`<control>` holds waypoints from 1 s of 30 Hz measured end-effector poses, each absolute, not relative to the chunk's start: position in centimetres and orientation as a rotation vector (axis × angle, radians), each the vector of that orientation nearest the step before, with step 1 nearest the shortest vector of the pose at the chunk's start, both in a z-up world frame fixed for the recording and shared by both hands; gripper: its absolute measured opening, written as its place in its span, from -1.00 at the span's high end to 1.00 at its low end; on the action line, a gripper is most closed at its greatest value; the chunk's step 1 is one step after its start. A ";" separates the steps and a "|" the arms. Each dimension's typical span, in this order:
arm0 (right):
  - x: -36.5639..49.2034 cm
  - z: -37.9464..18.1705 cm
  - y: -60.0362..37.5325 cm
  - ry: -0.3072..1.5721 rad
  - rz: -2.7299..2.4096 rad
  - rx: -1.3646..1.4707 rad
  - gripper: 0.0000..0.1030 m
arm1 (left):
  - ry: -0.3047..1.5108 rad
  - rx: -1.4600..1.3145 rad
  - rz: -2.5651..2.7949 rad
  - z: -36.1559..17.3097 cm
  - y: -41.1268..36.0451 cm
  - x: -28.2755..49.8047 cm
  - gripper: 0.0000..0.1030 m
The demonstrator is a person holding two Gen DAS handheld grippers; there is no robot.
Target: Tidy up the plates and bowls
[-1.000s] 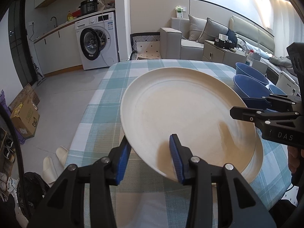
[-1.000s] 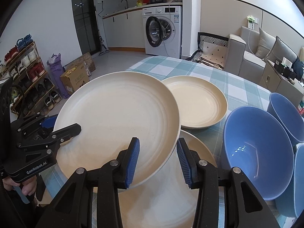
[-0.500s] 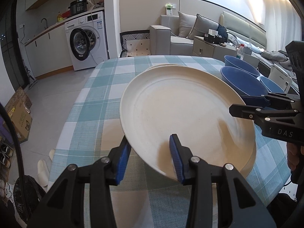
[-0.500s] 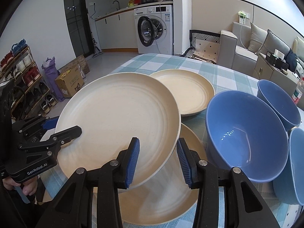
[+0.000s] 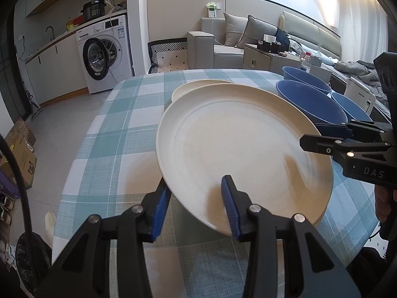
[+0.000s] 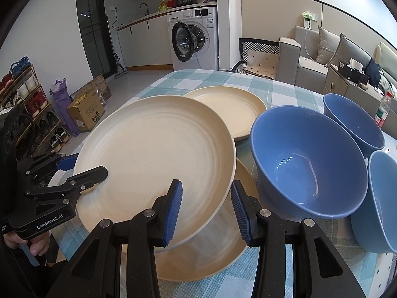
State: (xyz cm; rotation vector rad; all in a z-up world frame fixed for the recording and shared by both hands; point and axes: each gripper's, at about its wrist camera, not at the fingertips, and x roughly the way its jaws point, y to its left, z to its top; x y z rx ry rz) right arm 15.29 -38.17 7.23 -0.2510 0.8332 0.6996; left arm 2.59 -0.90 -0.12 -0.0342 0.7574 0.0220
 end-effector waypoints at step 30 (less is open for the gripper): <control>14.5 5.4 -39.7 0.853 0.642 -0.253 0.17 | 0.791 -0.012 -0.001 -1.9 -2.5 3.2 0.21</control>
